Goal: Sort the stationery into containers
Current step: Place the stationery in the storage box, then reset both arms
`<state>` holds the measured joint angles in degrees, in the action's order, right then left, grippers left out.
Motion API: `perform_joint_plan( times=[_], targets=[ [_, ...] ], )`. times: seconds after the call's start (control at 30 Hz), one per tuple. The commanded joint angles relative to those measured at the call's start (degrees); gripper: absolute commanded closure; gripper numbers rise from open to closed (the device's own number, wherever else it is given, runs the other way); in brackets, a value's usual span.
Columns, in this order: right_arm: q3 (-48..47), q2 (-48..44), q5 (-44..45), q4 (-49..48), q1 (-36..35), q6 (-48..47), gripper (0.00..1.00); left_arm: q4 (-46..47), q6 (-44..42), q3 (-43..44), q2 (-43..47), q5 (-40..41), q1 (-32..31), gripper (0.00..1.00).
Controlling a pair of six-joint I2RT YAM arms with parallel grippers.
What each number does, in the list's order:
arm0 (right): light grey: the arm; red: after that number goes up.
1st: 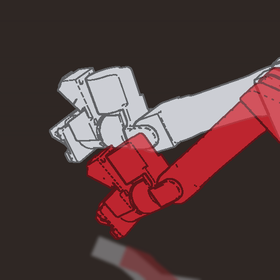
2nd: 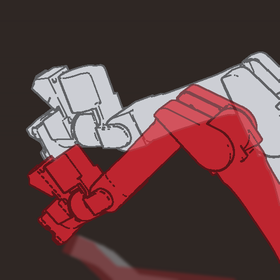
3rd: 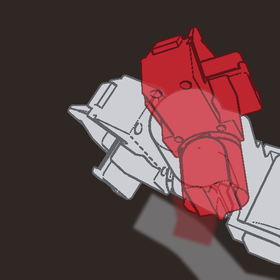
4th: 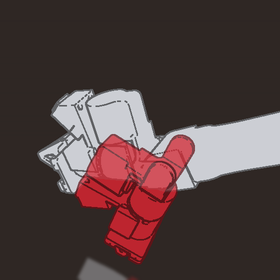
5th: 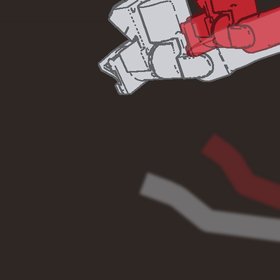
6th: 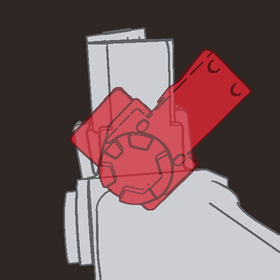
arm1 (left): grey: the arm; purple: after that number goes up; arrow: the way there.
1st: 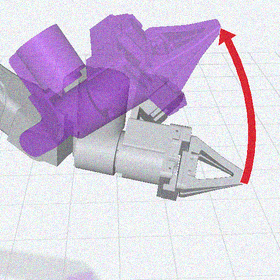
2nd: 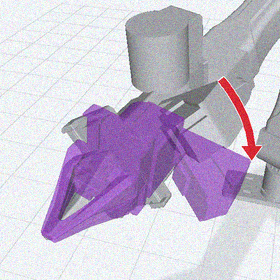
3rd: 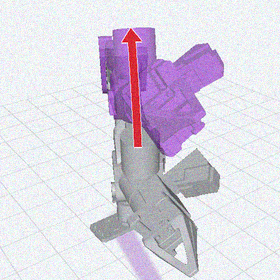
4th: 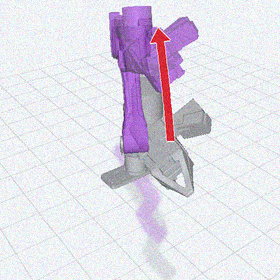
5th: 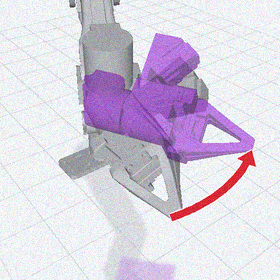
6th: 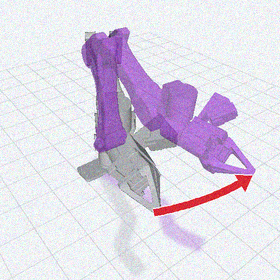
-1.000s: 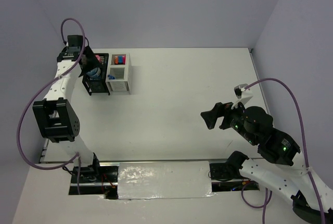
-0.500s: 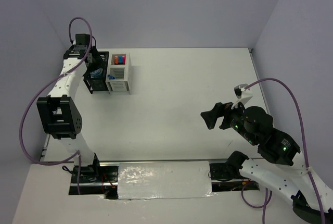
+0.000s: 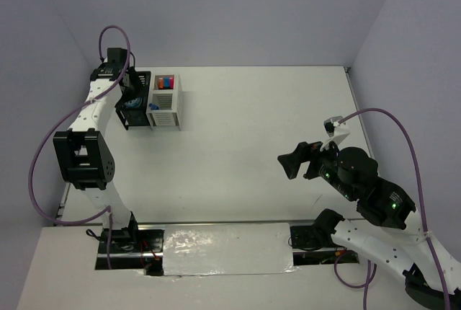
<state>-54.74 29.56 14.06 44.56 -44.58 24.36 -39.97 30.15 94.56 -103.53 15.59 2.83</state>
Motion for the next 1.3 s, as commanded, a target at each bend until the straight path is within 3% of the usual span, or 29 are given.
perform_joint_plan(
  times=[0.0, 0.1, 0.13, 0.17, 0.5, 0.63, 0.77, 0.97, 1.1, 1.27],
  targets=[
    [0.0, 0.2, -0.7, -2.1, 0.0, -0.5, 0.00, -4.0, -0.8, 3.2, 0.4, -0.7, -0.5, 0.59],
    [-0.2, 0.4, -0.8, -2.1, 0.1, -0.5, 0.00, -5.5, -0.5, 4.5, -0.7, -0.7, -0.5, 0.30],
    [-0.2, 0.5, -0.8, -2.0, 0.1, -0.6, 0.00, -5.6, -0.4, 4.7, -0.9, -0.7, -0.5, 0.10],
    [-0.3, 0.5, -0.9, -1.9, 0.1, -0.6, 0.00, -5.7, -0.3, 4.8, -0.9, -0.9, -0.5, 0.01],
    [-0.5, 1.5, -1.6, -2.5, 0.0, -0.6, 0.00, -11.3, -1.0, 13.0, -0.1, 1.3, -0.5, 0.01],
    [-1.1, 1.7, -0.7, -2.3, 0.2, -1.2, 0.00, -9.9, -1.8, 10.5, 6.7, 2.6, -0.4, 0.01],
    [-4.0, 2.0, 3.5, 0.0, 0.2, -2.8, 0.00, -7.2, -3.6, 1.8, 21.9, 2.1, -0.5, 0.01],
    [-11.1, 2.6, 12.8, 4.7, 0.1, -5.6, 0.00, -3.4, -6.3, -19.5, 47.1, -2.7, -0.5, 0.01],
    [-17.6, 3.4, 17.0, 7.9, 0.1, -7.5, 0.00, -2.9, -7.4, -26.3, 62.3, -6.4, -0.5, 0.01],
    [-21.7, 2.8, 19.0, 11.9, 0.2, -7.5, 0.00, -8.7, -8.2, -28.5, 71.2, -9.4, -0.4, 0.01]
  ],
)
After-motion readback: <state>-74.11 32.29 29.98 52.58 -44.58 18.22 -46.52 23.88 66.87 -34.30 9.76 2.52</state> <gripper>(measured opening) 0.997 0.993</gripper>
